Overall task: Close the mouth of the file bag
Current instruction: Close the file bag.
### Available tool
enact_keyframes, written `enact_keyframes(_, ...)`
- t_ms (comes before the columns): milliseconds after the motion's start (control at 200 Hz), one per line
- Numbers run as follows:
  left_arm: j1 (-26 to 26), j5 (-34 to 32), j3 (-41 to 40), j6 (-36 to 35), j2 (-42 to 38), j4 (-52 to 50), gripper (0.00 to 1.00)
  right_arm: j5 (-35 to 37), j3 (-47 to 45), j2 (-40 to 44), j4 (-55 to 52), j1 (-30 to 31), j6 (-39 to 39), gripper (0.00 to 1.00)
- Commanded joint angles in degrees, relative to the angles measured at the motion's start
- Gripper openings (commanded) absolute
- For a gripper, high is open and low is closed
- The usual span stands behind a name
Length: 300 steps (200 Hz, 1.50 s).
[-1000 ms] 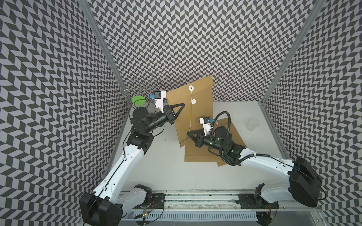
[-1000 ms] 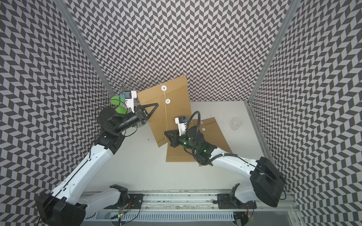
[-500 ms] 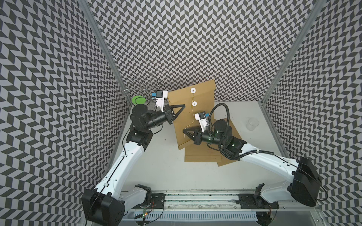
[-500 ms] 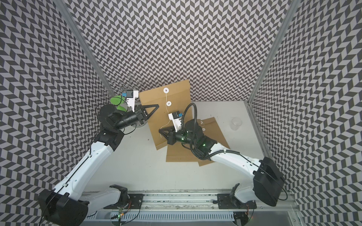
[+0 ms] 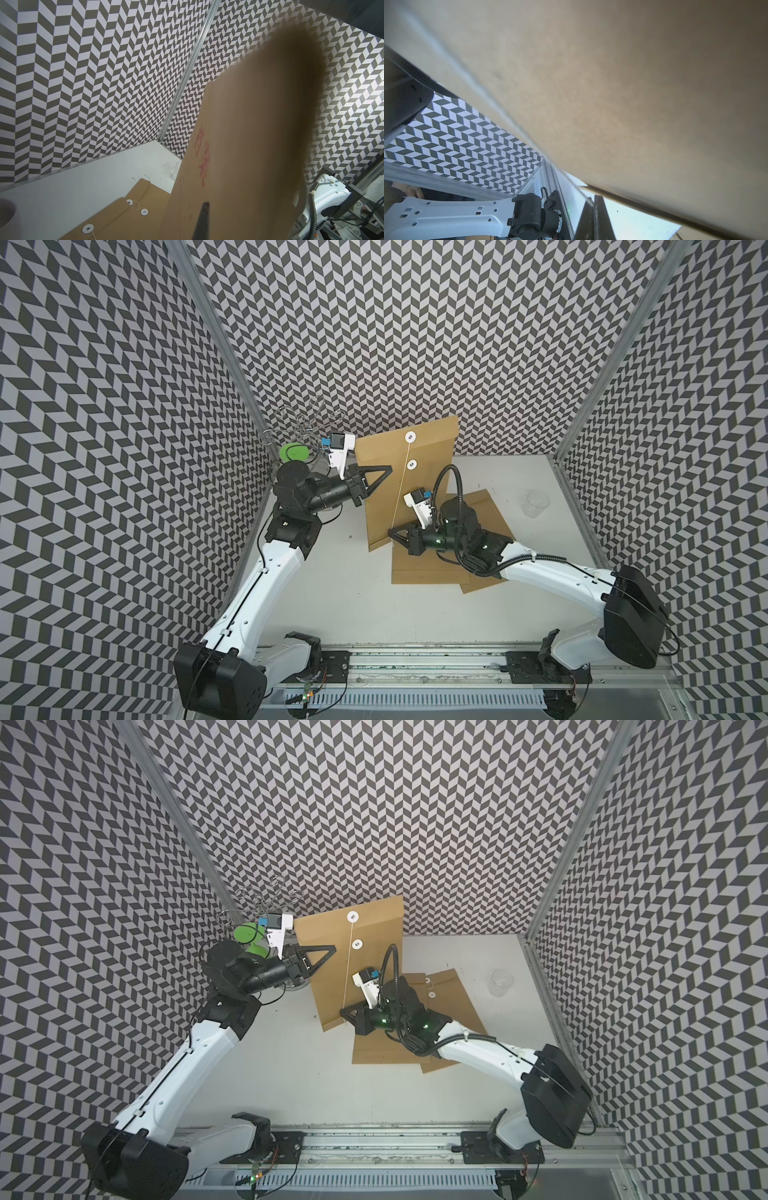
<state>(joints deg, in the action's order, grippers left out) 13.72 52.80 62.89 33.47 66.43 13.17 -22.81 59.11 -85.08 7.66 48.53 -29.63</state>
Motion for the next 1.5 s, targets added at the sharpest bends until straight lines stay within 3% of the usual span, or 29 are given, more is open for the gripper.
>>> enact_keyframes(0,-0.2,3.0,1.7,-1.9,-0.6,0.1,0.0,-0.6,1.2,0.8,-1.7,-2.0,-0.3,0.0)
enact_keyframes(366,-0.2,7.5,-0.1,2.5,-1.0,4.6,0.0,1.1,1.2,2.4,-3.1,-4.9,0.8,0.0)
enact_keyframes(976,-1.2,11.0,-1.9,0.9,-2.0,0.4,0.0,4.4,4.4,2.9,-9.3,-10.9,3.7,0.0)
enact_keyframes(1497,-3.6,9.5,-3.1,-0.2,-1.7,-4.3,0.0,15.1,13.0,4.6,-21.3,-13.0,10.6,0.0)
